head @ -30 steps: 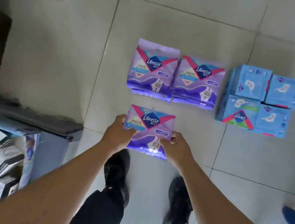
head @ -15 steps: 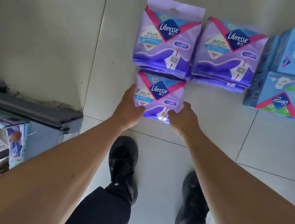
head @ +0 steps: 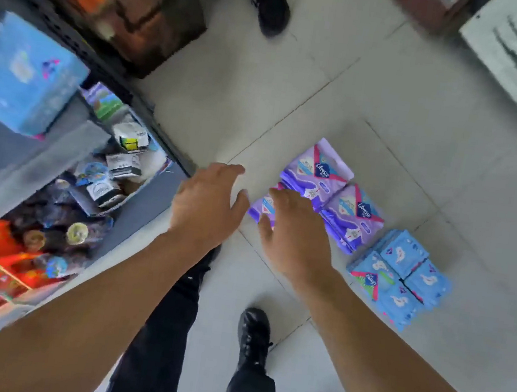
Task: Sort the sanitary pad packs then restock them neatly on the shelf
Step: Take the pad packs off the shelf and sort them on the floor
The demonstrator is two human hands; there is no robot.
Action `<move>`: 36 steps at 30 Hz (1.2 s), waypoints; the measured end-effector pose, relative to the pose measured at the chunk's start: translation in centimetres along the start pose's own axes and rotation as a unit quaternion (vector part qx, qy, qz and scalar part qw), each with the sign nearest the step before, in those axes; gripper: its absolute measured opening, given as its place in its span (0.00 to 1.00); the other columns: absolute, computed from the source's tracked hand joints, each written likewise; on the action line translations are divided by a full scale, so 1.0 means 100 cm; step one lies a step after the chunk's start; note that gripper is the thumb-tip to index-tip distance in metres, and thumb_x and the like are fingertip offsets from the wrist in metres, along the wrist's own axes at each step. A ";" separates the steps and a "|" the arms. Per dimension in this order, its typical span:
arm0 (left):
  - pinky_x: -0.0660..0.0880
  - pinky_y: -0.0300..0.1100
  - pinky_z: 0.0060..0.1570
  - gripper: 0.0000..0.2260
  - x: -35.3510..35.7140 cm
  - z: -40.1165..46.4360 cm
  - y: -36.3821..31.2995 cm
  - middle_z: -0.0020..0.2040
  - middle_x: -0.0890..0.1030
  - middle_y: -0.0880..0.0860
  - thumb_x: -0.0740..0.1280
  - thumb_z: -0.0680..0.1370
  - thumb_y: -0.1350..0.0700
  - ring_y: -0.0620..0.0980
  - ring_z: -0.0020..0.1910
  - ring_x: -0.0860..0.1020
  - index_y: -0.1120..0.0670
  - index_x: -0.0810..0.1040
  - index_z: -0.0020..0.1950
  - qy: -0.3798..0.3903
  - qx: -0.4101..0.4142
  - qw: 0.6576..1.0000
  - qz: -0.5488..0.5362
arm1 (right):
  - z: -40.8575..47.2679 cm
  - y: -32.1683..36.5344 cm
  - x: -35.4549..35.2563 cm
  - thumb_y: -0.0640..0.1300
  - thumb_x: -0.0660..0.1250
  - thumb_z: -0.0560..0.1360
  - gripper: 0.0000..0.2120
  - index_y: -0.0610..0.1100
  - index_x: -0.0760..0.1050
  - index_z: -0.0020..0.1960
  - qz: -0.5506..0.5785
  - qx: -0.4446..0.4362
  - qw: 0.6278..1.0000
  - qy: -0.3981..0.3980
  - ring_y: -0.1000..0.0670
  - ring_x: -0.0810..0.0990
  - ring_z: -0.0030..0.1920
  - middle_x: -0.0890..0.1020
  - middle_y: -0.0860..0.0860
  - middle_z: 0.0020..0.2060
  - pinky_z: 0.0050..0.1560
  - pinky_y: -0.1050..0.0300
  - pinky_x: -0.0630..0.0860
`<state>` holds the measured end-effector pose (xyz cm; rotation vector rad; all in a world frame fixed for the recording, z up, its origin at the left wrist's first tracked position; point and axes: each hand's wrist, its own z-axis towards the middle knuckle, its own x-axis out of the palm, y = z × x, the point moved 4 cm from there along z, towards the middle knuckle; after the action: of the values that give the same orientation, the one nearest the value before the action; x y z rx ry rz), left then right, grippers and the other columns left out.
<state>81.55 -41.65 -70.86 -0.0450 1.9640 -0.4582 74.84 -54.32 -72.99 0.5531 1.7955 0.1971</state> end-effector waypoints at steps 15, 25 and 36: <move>0.75 0.48 0.46 0.14 -0.221 -0.225 0.208 0.57 0.78 0.49 0.66 0.76 0.50 0.54 0.55 0.77 0.48 0.76 0.62 -0.332 -0.229 0.910 -0.095 | -0.065 0.358 -0.053 0.48 0.62 0.74 0.20 0.41 0.73 0.64 0.026 -0.356 0.934 -0.031 0.40 0.78 0.52 0.79 0.45 0.54 0.44 0.47 0.77; 0.74 0.49 0.47 0.16 -0.248 -0.305 0.386 0.59 0.79 0.52 0.68 0.76 0.51 0.56 0.57 0.76 0.50 0.75 0.63 -0.409 -0.336 0.842 -0.109 | -0.062 0.527 0.044 0.51 0.66 0.77 0.24 0.47 0.67 0.70 0.091 -0.398 0.910 0.076 0.45 0.79 0.55 0.75 0.48 0.62 0.52 0.49 0.76; 0.74 0.48 0.61 0.28 -0.206 -0.324 0.508 0.72 0.69 0.54 0.65 0.79 0.44 0.50 0.68 0.71 0.51 0.59 0.75 -0.346 -0.390 0.702 -0.486 | -0.057 0.571 0.141 0.56 0.76 0.68 0.26 0.47 0.71 0.59 0.147 -0.277 0.929 0.198 0.52 0.78 0.46 0.80 0.55 0.47 0.45 0.59 0.72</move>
<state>70.57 19.88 -58.45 -1.6216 1.0830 -0.1564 81.86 2.98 -60.17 0.3833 1.9158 1.0540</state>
